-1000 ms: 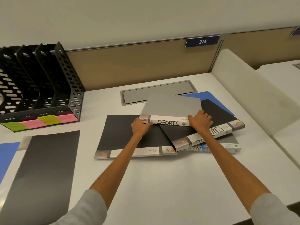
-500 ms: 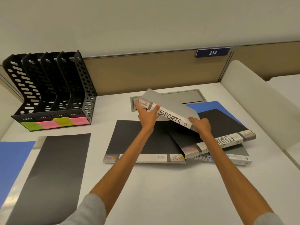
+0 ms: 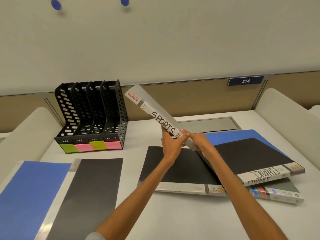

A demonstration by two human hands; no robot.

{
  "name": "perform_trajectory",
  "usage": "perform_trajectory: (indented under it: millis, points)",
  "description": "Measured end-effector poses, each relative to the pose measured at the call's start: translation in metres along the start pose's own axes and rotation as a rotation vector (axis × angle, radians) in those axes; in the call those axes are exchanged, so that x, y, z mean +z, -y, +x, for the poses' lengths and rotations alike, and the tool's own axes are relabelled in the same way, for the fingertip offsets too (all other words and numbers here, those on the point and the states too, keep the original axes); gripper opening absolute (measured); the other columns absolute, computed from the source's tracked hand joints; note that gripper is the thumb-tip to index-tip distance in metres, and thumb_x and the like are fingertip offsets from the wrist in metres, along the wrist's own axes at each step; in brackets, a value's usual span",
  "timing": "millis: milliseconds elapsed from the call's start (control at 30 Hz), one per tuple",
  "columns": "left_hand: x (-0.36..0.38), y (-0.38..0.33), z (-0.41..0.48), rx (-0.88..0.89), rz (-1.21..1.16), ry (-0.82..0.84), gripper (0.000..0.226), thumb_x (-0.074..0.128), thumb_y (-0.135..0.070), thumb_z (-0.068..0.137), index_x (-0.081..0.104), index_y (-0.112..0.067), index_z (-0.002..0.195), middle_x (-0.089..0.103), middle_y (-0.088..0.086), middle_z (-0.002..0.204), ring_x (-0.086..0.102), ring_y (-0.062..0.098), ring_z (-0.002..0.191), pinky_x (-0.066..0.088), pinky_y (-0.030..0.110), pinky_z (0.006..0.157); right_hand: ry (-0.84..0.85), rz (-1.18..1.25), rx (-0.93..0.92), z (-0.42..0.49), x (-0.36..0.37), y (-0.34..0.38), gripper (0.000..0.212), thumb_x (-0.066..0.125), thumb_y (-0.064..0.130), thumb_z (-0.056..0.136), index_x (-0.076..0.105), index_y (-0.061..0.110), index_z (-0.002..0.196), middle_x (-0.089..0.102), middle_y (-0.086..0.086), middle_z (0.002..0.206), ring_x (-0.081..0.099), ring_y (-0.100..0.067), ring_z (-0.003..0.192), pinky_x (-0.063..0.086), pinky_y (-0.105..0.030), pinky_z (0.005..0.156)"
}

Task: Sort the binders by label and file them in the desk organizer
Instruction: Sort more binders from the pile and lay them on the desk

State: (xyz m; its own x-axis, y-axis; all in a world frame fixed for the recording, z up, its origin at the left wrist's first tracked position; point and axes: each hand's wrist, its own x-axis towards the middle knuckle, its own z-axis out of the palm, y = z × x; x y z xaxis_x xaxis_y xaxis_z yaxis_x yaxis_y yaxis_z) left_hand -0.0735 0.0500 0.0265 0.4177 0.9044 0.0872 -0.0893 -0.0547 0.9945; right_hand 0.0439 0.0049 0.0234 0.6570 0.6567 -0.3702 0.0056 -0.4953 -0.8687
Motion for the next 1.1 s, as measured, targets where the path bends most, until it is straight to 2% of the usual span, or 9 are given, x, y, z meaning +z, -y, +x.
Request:
perform_trajectory:
  millis: [100, 167, 267, 467, 567, 667, 733, 900, 1100]
  points:
    - [-0.024, -0.011, 0.004, 0.045, 0.066, -0.041, 0.084, 0.08, -0.016, 0.078, 0.033, -0.021, 0.147, 0.055, -0.007, 0.118, 0.062, 0.005, 0.093, 0.061, 0.034, 0.081, 0.08, -0.117, -0.031, -0.005, 0.015, 0.013, 0.07, 0.057, 0.069, 0.082, 0.065, 0.006, 0.113, 0.069, -0.013, 0.109, 0.066, -0.029, 0.099, 0.051, -0.032, 0.077]
    - [-0.04, -0.02, 0.006, 0.116, 0.131, -0.04, 0.077, 0.078, -0.015, 0.078, 0.04, -0.018, 0.146, 0.059, -0.01, 0.113, 0.062, -0.005, 0.09, 0.058, 0.016, 0.076, 0.125, -0.2, -0.047, -0.007, 0.025, 0.022, 0.066, 0.051, 0.07, 0.085, 0.07, 0.008, 0.1, 0.073, -0.011, 0.095, 0.068, -0.026, 0.09, 0.048, -0.031, 0.072]
    - [-0.064, -0.028, 0.005, 0.22, 0.181, -0.028, 0.068, 0.074, -0.012, 0.08, 0.046, -0.016, 0.142, 0.066, -0.014, 0.1, 0.066, 0.007, 0.088, 0.058, 0.018, 0.071, 0.168, -0.265, -0.099, -0.007, 0.042, 0.033, 0.062, 0.046, 0.076, 0.082, 0.07, 0.018, 0.088, 0.072, -0.003, 0.086, 0.066, -0.02, 0.088, 0.049, -0.035, 0.078]
    - [-0.098, -0.039, -0.001, 0.239, 0.173, -0.05, 0.073, 0.075, -0.018, 0.081, 0.041, -0.021, 0.145, 0.061, -0.038, 0.088, 0.067, -0.004, 0.086, 0.054, 0.012, 0.062, 0.432, -0.041, -0.084, -0.008, 0.076, 0.032, 0.074, 0.046, 0.078, 0.08, 0.046, 0.031, 0.137, 0.05, 0.001, 0.137, 0.051, -0.021, 0.121, 0.047, -0.051, 0.099]
    - [-0.117, -0.043, -0.008, 0.23, 0.157, -0.066, 0.071, 0.076, -0.021, 0.082, 0.04, -0.028, 0.143, 0.055, -0.05, 0.094, 0.062, -0.017, 0.088, 0.05, 0.007, 0.059, 0.495, 0.031, -0.03, -0.004, 0.102, 0.024, 0.074, 0.044, 0.073, 0.084, 0.038, 0.031, 0.144, 0.046, -0.005, 0.144, 0.045, -0.03, 0.131, 0.033, -0.061, 0.111]
    - [-0.136, -0.048, -0.015, 0.256, 0.158, -0.061, 0.071, 0.075, -0.022, 0.082, 0.036, -0.031, 0.14, 0.048, -0.06, 0.093, 0.059, -0.023, 0.088, 0.048, 0.004, 0.058, 0.53, 0.106, -0.018, -0.004, 0.123, 0.021, 0.073, 0.047, 0.073, 0.082, 0.041, 0.032, 0.142, 0.052, -0.006, 0.138, 0.049, -0.032, 0.128, 0.033, -0.062, 0.11]
    - [-0.151, -0.05, -0.019, 0.236, 0.154, -0.06, 0.069, 0.075, -0.024, 0.079, 0.039, -0.031, 0.138, 0.051, -0.056, 0.1, 0.06, -0.02, 0.091, 0.05, 0.005, 0.06, 0.534, 0.161, -0.022, -0.005, 0.132, 0.019, 0.067, 0.052, 0.072, 0.079, 0.048, 0.033, 0.134, 0.058, -0.006, 0.131, 0.055, -0.03, 0.121, 0.041, -0.059, 0.105]
    - [-0.21, -0.04, -0.028, 0.163, 0.15, -0.088, 0.071, 0.076, -0.016, 0.08, 0.044, -0.017, 0.144, 0.067, -0.002, 0.121, 0.071, 0.014, 0.097, 0.061, 0.029, 0.075, 0.531, 0.12, -0.044, -0.001, 0.155, 0.004, 0.062, 0.066, 0.059, 0.075, 0.055, 0.023, 0.124, 0.062, -0.01, 0.124, 0.062, -0.032, 0.112, 0.047, -0.055, 0.101]
    - [-0.29, -0.02, -0.041, 0.035, 0.204, -0.146, 0.049, 0.072, -0.008, 0.083, 0.053, -0.042, 0.112, 0.07, -0.019, 0.1, 0.073, 0.006, 0.083, 0.056, 0.018, 0.06, 0.578, 0.194, -0.006, -0.013, 0.203, -0.017, 0.054, 0.076, 0.035, 0.073, 0.062, 0.011, 0.119, 0.065, -0.012, 0.124, 0.06, -0.03, 0.114, 0.05, -0.044, 0.094]
